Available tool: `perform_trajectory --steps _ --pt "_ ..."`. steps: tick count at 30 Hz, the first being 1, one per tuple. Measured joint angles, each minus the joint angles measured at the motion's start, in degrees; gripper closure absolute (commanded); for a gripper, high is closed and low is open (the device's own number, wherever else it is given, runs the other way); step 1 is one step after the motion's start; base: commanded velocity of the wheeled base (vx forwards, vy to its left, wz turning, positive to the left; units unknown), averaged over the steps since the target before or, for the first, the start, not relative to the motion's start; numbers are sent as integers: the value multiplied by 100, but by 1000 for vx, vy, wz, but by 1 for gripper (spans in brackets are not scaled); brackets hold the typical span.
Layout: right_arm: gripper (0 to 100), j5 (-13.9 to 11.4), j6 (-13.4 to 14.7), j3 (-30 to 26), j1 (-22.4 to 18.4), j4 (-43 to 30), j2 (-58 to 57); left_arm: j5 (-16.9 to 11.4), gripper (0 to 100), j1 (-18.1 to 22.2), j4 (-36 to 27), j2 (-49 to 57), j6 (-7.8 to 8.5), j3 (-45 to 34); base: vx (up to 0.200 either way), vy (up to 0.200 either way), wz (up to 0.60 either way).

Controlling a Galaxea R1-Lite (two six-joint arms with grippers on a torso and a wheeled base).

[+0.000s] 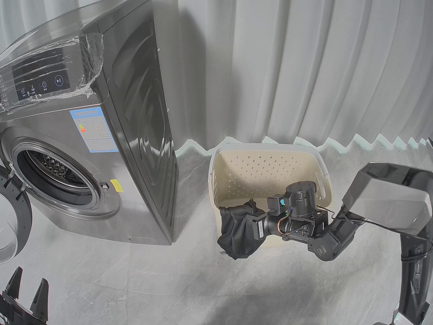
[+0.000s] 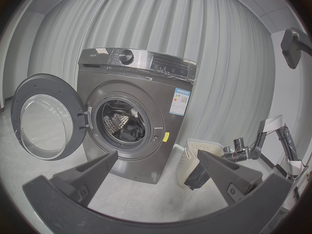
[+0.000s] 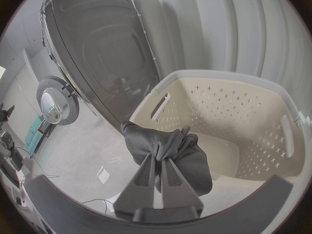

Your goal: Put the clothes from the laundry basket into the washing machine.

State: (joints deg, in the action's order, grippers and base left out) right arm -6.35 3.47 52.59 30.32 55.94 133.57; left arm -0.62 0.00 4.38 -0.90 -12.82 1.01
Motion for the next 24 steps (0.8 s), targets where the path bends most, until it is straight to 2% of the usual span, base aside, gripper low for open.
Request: perform_trajectory --steps 4,11,16,20,24 --pt "100 55 24 -404 38 110 -581 2 0 0 0 0 21 0 0 0 0" --pt "100 335 43 -1241 101 444 -1880 -20 0 0 -4 -2 98 0 0 0 0" --pt "100 538 54 -1827 193 542 -2990 -28 0 0 -20 -2 350 0 0 0 0" --pt "100 640 88 -2192 226 580 -3878 -82 0 0 -37 -2 616 0 0 0 0" --pt "100 728 126 -2410 236 605 -4524 -375 0 0 -52 -2 629 0 -50 0 0"
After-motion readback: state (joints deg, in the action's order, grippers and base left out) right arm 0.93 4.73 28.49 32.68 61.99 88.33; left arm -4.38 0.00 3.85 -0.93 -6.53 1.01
